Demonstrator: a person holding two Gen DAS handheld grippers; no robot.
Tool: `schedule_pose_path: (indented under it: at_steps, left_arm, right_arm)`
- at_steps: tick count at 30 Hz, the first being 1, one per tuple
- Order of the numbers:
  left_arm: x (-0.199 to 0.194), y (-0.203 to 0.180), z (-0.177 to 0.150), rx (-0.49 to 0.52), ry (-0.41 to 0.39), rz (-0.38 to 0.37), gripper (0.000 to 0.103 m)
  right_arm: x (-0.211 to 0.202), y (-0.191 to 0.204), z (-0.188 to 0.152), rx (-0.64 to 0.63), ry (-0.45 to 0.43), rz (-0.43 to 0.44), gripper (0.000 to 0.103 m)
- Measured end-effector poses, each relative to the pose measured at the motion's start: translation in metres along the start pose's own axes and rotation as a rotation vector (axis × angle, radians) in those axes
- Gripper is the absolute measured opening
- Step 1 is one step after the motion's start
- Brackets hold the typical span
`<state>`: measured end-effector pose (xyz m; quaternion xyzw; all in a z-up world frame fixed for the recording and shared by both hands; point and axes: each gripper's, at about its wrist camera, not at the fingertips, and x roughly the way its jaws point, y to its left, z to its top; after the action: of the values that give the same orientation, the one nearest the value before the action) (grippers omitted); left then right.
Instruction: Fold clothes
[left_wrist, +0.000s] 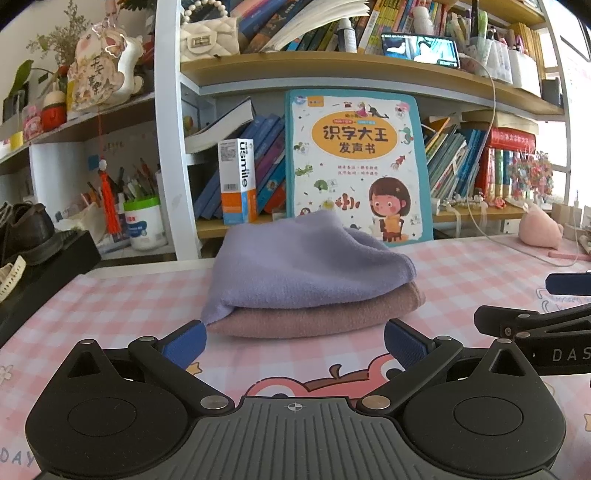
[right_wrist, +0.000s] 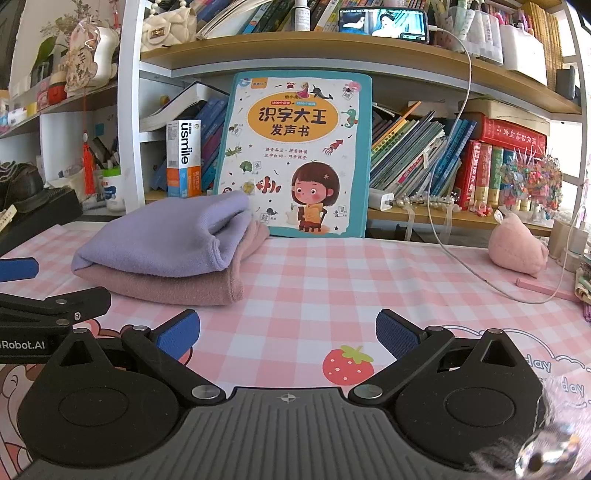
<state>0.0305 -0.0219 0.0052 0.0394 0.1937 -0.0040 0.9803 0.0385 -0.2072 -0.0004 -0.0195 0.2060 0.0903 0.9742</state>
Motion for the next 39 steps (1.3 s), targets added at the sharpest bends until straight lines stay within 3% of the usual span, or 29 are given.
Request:
schedule_pose_path:
  at_steps: [39]
  left_arm:
    - [0.0008,-0.0003,-0.0007,0.002,0.002,0.004,0.103]
  right_arm:
    - [0.0015,0.0001,-0.0001,0.003,0.013,0.002,0.102]
